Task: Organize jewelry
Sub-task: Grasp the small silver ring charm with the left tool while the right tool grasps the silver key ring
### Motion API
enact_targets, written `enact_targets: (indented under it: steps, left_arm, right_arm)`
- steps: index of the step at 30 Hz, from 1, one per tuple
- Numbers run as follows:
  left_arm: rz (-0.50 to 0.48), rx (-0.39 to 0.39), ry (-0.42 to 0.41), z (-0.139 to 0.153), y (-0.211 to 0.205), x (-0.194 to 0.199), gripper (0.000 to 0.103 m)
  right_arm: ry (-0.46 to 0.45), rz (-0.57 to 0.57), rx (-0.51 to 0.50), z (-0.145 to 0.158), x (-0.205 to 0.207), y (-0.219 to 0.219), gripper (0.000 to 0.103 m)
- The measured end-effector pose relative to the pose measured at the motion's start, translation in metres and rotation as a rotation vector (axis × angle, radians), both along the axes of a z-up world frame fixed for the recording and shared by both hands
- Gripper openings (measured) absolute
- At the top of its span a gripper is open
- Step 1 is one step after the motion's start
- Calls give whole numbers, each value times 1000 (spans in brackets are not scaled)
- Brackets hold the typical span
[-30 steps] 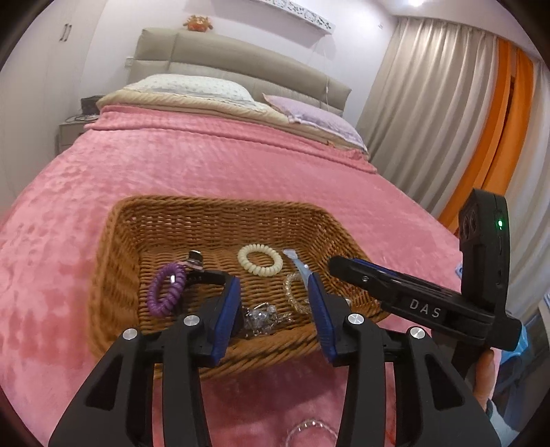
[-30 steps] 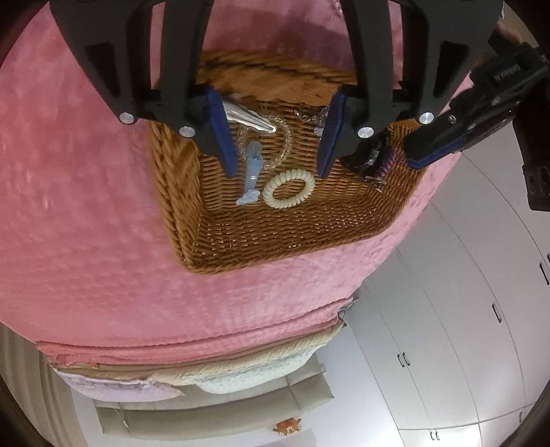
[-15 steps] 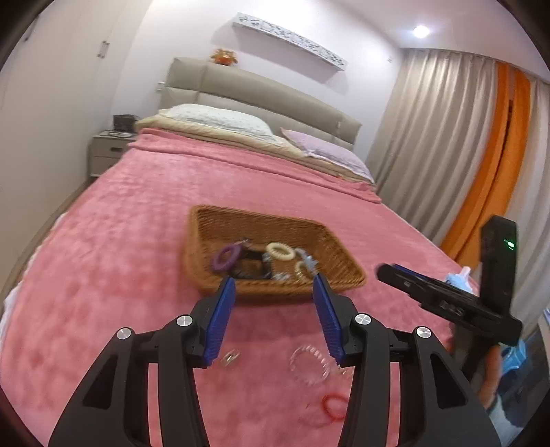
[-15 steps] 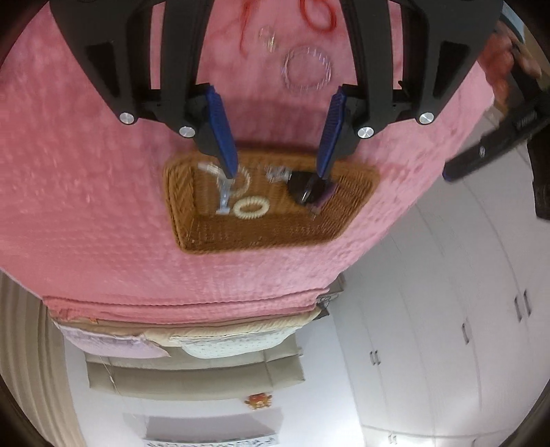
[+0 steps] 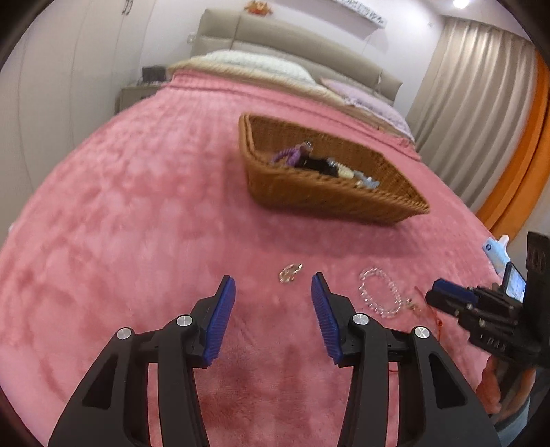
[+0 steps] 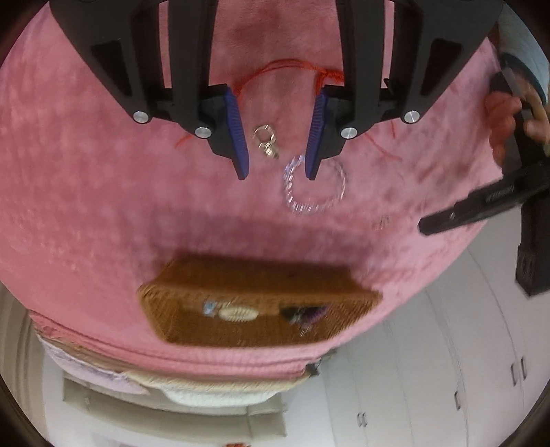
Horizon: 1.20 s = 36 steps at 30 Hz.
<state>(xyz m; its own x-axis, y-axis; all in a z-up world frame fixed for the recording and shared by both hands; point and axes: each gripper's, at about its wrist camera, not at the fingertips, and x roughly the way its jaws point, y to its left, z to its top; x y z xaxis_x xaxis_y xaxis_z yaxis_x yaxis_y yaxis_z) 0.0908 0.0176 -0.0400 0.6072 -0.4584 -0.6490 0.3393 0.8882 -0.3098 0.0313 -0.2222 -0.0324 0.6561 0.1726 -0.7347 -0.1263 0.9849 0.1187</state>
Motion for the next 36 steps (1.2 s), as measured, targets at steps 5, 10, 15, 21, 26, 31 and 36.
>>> enact_targets:
  steps: [5,10,15,21,26,31,36]
  left_arm:
    - [-17,1,25,-6,-2,1,44]
    - [-40,82,54,-13,-18,5,44]
    - [-44,108,75,-15,-22,11,44]
    - [-61,199,59,-13,-38,19,44]
    - [-96,284,44,-17,-58,27,39]
    - [-117,274,16,-16,-58,22,10]
    - [-119,213,-21,-10,-51,14,9]
  right_arm:
    - [62,8,-52,-18,4,7,31]
    - [93,7,-29,-25,9,2,31]
    - [92,7,-54,-26,11,6,31]
    - [81,10,-70,-25,11,10,23]
    - [80,7,-73,-26,12,11,19]
    - [64,22,-109,-25,10,18,13]
    - [34,37,-97,-20,5,18,13]
